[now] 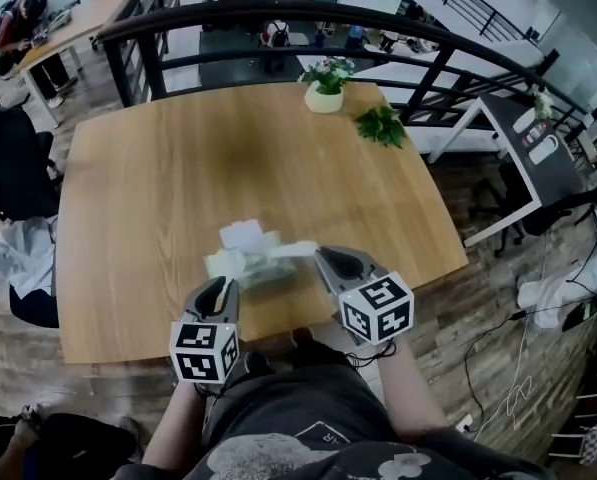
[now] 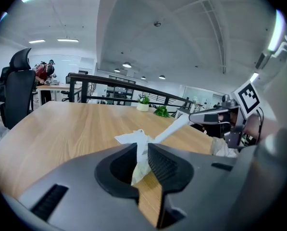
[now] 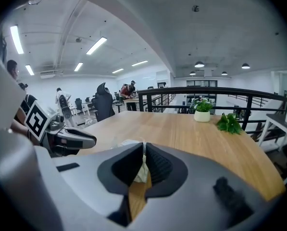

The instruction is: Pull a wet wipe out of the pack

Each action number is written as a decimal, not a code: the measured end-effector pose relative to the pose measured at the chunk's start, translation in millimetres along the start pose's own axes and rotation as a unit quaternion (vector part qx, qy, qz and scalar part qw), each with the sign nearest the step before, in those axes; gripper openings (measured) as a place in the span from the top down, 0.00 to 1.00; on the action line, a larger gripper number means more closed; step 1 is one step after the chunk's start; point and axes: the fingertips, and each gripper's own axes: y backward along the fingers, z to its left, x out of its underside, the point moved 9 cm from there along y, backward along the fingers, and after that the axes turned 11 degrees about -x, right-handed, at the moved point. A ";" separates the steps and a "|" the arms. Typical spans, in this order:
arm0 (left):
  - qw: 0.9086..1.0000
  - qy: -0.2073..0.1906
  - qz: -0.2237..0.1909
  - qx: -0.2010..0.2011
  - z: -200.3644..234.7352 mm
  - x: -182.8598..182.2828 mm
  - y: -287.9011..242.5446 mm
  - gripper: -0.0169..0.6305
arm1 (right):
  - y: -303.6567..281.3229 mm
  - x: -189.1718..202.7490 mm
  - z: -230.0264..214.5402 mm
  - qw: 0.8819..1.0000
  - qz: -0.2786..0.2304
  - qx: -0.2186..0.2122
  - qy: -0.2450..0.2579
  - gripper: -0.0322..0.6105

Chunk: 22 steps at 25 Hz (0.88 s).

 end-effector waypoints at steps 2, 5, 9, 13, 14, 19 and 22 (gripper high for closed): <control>1.000 -0.004 0.001 0.011 0.2 2.6 -0.1 0.81 | 4.1 6.9 6.3 1.000 0.002 0.006 -0.003 0.89; 1.000 -0.003 -0.001 0.015 -2.2 6.4 1.9 0.80 | 8.9 16.4 11.6 1.000 0.009 0.006 -0.003 0.89; 1.000 -0.004 -0.003 0.013 -6.3 8.1 4.7 0.80 | 13.3 16.6 13.2 1.000 0.008 0.003 0.001 0.89; 1.000 -0.004 0.002 0.019 -19.3 10.1 7.4 0.80 | 22.8 18.7 10.7 1.000 0.003 -0.005 0.001 0.89; 1.000 -0.003 0.002 0.016 -23.1 10.5 9.3 0.80 | 25.8 19.3 10.4 1.000 0.000 -0.011 -0.003 0.89; 1.000 0.003 -0.007 -0.004 -45.0 17.1 22.8 0.80 | 46.5 26.7 10.9 0.999 -0.011 -0.036 -0.009 0.89; 1.000 0.006 -0.009 -0.007 -60.4 23.0 33.0 0.80 | 59.9 34.7 11.7 0.999 -0.012 -0.045 -0.007 0.89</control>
